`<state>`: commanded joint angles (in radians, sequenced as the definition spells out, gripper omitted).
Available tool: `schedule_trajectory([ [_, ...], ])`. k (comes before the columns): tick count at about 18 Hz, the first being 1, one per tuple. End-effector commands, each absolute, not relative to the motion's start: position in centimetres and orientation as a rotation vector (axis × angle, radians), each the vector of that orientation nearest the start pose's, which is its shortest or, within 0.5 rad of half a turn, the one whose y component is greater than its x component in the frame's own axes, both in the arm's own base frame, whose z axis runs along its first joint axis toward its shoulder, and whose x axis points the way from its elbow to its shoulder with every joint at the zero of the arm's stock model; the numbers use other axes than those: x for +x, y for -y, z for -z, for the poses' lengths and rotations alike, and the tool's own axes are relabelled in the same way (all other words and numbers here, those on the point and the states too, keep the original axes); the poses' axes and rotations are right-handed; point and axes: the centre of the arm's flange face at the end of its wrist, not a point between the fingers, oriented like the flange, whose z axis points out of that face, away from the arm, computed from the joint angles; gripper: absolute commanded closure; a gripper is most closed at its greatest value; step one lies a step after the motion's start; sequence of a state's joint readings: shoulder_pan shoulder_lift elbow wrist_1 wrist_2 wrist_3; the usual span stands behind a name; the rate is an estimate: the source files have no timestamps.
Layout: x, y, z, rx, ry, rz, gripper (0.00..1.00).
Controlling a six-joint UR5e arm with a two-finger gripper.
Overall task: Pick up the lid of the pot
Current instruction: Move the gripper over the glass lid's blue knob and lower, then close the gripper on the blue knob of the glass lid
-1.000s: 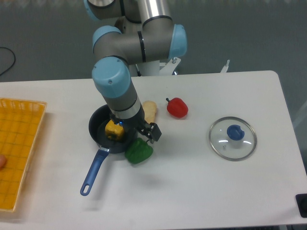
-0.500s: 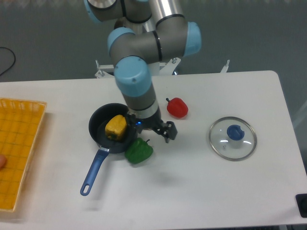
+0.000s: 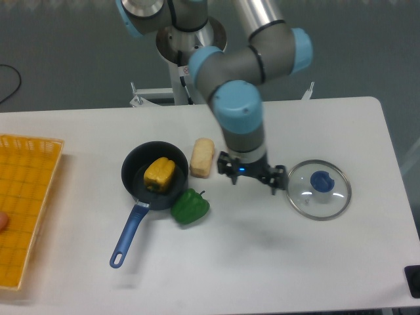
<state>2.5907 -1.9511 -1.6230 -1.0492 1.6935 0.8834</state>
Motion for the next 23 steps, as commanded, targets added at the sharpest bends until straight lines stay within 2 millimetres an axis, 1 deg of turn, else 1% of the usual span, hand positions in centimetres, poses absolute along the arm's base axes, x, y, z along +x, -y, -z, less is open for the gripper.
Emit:
schedule_trajectory([
  [1, -47.5, -42.1, -29.8, -3.181, 0.22, -0.216, 0.0],
  [2, -48.1, -41.4, -29.3, -3.194, 0.167, -0.205, 0.0],
  [3, -48.7, -40.8, -29.0, -3.205, 0.079, -0.197, 0.0],
  [5, -50.5, -38.8, -28.4, -3.209, -0.055, -0.17, 0.0],
  [6, -51.0, -38.3, -28.1, -3.199, -0.127, -0.151, 0.0],
  [7, -51.3, -38.0, -27.6, -3.195, -0.182, -0.13, 0.0],
  [9, -51.6, -37.2, -27.2, -3.199, -0.193, -0.119, 0.0],
  [10, -51.9, -36.9, -27.0, -3.198, -0.252, -0.115, 0.0],
  [11, -52.5, -36.3, -26.4, -3.202, -0.359, -0.1, 0.0],
  [12, -52.8, -36.1, -26.0, -3.192, -0.477, -0.088, 0.0],
  [13, -53.3, -35.3, -25.9, -3.186, -0.53, -0.084, 0.0],
  [14, -53.8, -34.6, -25.9, -3.186, -0.533, -0.082, 0.0],
  [15, -54.1, -34.4, -25.7, -3.185, -0.548, -0.076, 0.0],
  [16, -54.6, -34.2, -24.9, -3.19, -0.587, -0.059, 0.0],
  [19, -55.3, -33.1, -23.7, -3.279, -0.776, -0.047, 0.0],
  [23, -55.9, -33.1, -22.9, -3.268, -0.793, -0.034, 0.0],
])
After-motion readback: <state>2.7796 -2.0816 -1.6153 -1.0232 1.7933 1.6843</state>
